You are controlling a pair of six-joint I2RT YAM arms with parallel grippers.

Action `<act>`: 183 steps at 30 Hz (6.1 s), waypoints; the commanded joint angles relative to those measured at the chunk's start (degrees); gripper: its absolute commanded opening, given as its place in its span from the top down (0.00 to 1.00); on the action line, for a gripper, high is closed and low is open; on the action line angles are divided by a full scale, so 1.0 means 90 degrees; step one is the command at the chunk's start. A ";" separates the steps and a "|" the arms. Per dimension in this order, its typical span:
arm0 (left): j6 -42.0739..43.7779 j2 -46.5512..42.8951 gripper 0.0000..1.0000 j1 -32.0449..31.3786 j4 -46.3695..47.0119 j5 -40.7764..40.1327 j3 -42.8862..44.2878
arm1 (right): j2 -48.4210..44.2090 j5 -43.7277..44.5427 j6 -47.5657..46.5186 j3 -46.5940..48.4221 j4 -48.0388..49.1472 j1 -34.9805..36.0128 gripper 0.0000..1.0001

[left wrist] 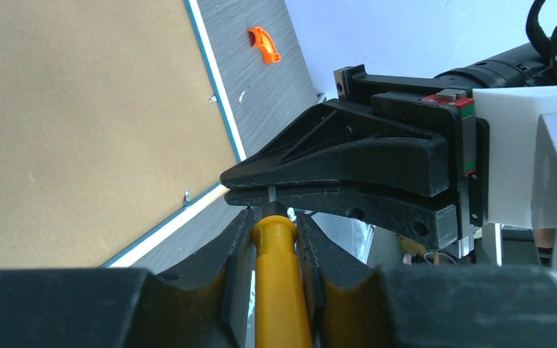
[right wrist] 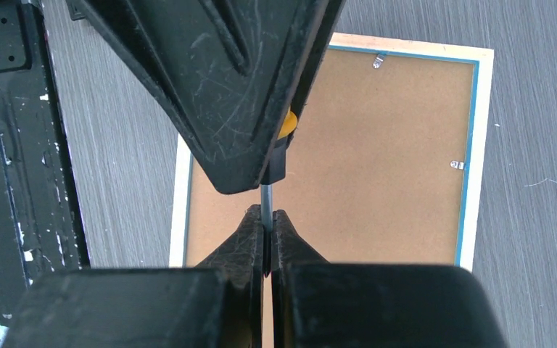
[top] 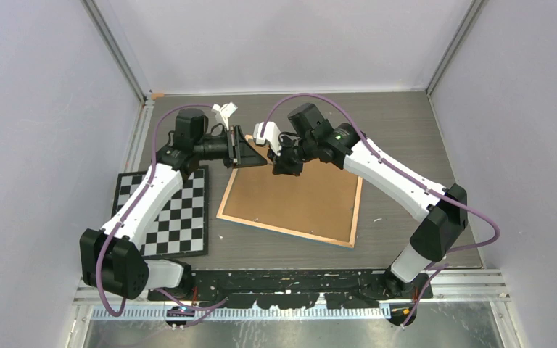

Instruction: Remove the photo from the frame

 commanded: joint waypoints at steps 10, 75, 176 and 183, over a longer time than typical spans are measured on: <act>0.0149 -0.0364 1.00 0.0147 -0.0090 -0.0290 -0.0028 | -0.0507 0.0448 0.0640 -0.0330 0.0573 -0.0112 0.40; -0.0501 0.1916 1.00 0.1368 0.3163 -0.4048 -0.1875 | 0.5551 0.2585 0.2571 0.3764 -0.1080 -0.2693 1.00; 0.4277 0.5423 1.00 0.0061 -0.0248 -0.2709 0.4789 | 0.5662 -0.0107 0.4382 0.4116 -0.0381 -0.2900 0.99; 0.4738 0.5848 1.00 0.0026 -0.1114 -0.2825 0.5549 | 0.5628 -0.0206 0.4404 0.4017 -0.0406 -0.2895 0.99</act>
